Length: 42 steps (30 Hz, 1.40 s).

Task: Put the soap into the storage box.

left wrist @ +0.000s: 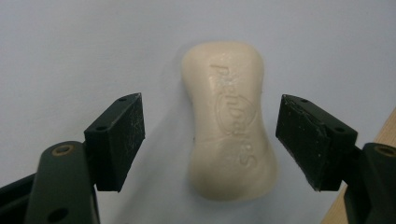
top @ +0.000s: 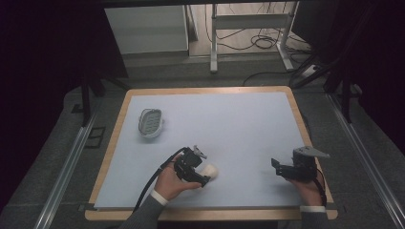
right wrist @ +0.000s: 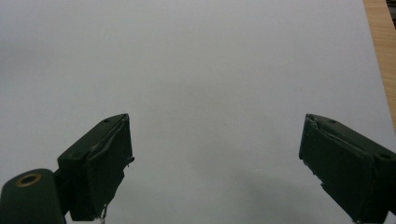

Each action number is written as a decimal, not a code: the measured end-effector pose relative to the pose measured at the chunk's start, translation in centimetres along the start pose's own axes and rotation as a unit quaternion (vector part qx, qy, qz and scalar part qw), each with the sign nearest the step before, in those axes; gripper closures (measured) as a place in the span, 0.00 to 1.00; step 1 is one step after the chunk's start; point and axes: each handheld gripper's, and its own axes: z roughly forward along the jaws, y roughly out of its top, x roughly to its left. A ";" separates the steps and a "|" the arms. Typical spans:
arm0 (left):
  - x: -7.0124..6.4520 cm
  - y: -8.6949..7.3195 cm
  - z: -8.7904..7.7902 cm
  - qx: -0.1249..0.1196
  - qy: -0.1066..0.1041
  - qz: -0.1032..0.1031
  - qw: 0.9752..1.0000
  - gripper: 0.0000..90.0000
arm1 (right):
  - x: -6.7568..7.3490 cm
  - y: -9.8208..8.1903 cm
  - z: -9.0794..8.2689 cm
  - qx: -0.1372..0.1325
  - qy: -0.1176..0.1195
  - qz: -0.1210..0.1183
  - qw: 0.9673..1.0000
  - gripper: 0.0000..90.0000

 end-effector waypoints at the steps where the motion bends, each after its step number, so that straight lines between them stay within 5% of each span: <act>1: -0.1 0.1 0.2 0.003 0.000 -0.001 1.000 0.28 | 0.0 0.0 0.0 0.000 0.000 0.000 1.000 0.11; 16: -0.5 0.8 2.2 0.048 0.011 -0.005 0.999 0.36 | -0.2 0.0 0.0 0.002 -0.001 0.002 1.000 0.11; 27: -0.9 0.6 2.5 0.053 0.005 0.001 0.999 0.54 | -0.3 -0.1 0.0 0.003 -0.007 0.004 1.000 0.11; 34: -0.6 0.6 2.3 0.050 0.000 0.005 0.999 0.55 | -0.4 -0.1 -0.1 0.003 -0.009 0.004 1.000 0.11; 42: 1.1 0.6 0.5 0.032 -0.011 -0.008 0.999 0.55 | -0.6 -0.1 -0.3 0.000 -0.010 0.008 1.000 0.11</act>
